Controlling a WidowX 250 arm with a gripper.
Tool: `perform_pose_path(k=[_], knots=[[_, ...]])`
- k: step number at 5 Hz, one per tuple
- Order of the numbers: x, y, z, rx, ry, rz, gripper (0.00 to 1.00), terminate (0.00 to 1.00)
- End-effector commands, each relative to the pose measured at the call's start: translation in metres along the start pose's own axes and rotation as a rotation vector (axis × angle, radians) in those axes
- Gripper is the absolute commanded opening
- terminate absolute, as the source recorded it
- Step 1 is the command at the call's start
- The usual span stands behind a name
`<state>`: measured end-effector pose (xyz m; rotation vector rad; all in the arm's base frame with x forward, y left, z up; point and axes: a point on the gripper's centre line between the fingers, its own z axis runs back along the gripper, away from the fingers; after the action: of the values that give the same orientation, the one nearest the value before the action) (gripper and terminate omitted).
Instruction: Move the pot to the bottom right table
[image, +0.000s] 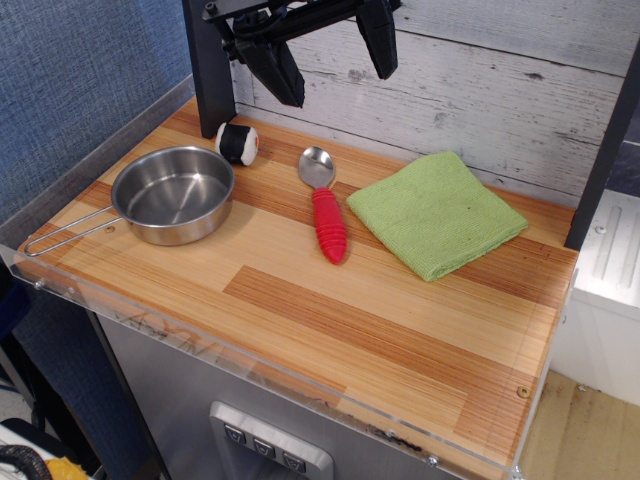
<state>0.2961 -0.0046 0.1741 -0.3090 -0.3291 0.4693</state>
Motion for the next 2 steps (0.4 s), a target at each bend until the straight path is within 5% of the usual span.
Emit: perform_pose_path(k=[1,2], knots=[[0.0,0.0,0.0,0.0,0.0,0.0,1.0,0.0],[0.003,0.018,-0.003,0.009,0.011,0.006,1.0,0.0]])
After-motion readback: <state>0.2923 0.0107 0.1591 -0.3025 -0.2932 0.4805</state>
